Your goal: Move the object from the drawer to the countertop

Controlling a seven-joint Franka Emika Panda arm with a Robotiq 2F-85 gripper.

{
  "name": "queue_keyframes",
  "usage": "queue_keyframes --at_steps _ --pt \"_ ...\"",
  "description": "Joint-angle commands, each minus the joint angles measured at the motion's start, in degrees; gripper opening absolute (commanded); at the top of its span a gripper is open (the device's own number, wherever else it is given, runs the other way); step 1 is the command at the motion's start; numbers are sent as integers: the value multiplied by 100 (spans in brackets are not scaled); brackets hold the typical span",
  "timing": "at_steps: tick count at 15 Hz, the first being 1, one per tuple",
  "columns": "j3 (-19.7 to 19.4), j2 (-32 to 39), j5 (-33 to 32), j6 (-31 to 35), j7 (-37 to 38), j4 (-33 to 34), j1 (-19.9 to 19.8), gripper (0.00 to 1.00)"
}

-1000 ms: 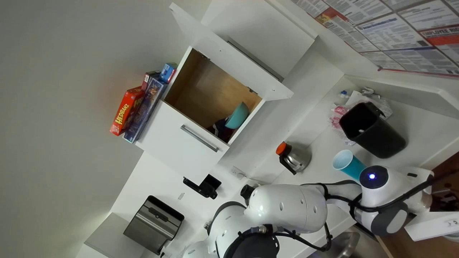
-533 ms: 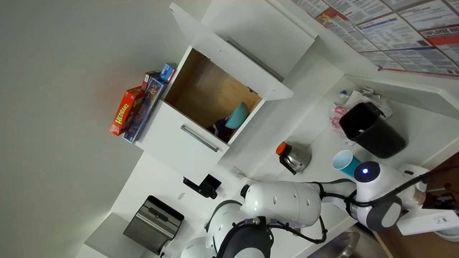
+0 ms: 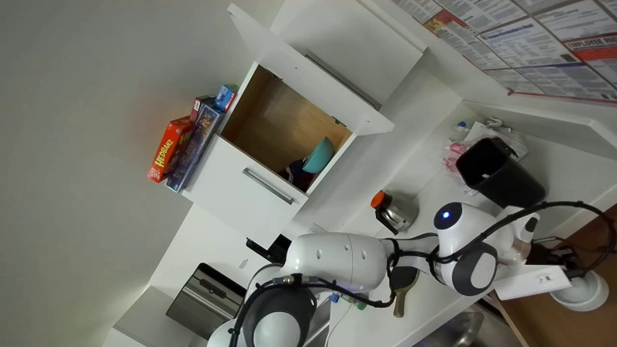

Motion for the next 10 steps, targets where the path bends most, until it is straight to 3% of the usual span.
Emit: queue_keyframes --at_steps 1,5,10 --pt "-626 -1195 -494 -347 568 -1093 627 20" --pt "-949 -1950 -1023 -559 759 -1604 1125 20" --pt "-308 -2491 -620 -182 328 -1945 1116 20"
